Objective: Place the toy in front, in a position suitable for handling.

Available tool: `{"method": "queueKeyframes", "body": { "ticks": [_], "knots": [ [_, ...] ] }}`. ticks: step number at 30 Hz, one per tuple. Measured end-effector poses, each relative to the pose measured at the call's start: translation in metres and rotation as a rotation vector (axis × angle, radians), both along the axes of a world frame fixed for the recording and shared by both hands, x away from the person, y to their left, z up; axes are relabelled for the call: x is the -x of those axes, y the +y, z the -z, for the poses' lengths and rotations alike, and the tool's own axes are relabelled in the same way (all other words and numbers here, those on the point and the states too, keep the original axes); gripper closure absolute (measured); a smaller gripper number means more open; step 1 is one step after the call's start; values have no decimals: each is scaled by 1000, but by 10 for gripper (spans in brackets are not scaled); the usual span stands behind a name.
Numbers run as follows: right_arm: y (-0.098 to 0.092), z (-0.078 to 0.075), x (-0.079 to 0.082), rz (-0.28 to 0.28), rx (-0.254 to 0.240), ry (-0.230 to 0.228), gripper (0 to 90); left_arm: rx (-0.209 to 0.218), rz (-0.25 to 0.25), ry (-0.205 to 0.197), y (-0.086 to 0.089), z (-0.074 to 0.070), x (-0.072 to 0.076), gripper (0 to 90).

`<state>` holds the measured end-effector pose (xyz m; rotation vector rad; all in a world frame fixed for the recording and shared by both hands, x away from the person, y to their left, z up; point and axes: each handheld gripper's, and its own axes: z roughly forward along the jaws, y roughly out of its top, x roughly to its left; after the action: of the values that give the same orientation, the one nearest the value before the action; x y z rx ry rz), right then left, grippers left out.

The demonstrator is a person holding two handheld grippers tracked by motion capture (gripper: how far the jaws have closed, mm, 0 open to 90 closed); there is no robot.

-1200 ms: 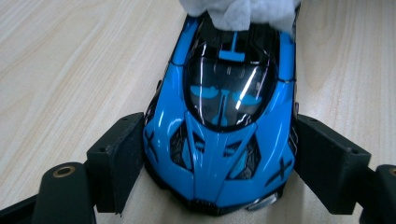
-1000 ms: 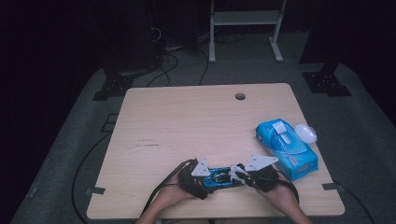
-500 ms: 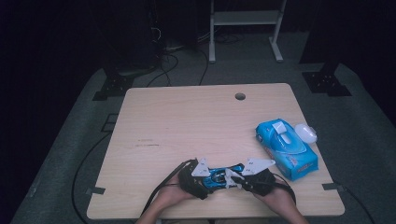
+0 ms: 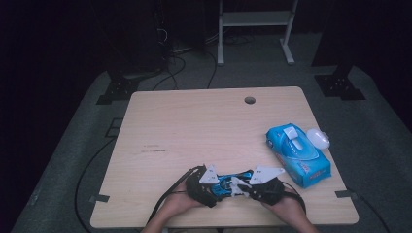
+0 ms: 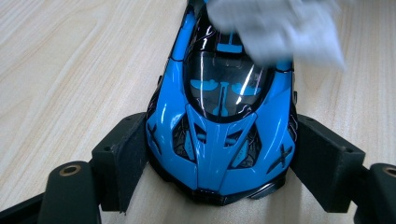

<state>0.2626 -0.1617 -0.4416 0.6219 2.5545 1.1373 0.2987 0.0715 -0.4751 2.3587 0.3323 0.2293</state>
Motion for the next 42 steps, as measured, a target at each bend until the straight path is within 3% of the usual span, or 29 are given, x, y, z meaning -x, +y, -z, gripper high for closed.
{"method": "queueKeyframes", "body": {
  "ticks": [1,5,7,8,10,12,16,19,23,27,33,35,38,42],
  "knots": [
    [10,2,3,-25,33,-17,825,-2,2,-2,0,0,0,235],
    [8,3,3,-31,61,-31,825,4,1,-1,1,0,0,236],
    [-4,1,2,4,66,-36,825,7,1,-2,1,0,0,237],
    [-17,1,1,47,65,-39,826,6,2,-2,1,0,0,238],
    [-23,1,0,61,75,-45,826,7,2,-3,1,0,0,238],
    [-29,1,-2,73,54,-33,827,4,5,-2,1,0,0,238],
    [-11,2,2,37,63,-56,827,2,6,-2,1,0,0,238],
    [20,6,7,-49,78,-81,826,2,7,-3,1,0,0,239],
    [27,6,8,-64,98,-94,826,5,10,-4,1,0,0,240],
    [15,5,6,-42,90,-82,827,8,13,-2,2,1,-1,241],
    [-24,2,-2,67,75,-60,826,12,12,-2,2,1,-1,241],
    [-34,2,-7,92,46,-47,826,12,13,-3,2,1,-1,242],
    [-36,2,-8,107,46,-51,827,13,13,-2,2,1,-1,242],
    [-19,4,-6,65,65,-61,826,16,14,-1,2,1,-1,242]
  ]
}}
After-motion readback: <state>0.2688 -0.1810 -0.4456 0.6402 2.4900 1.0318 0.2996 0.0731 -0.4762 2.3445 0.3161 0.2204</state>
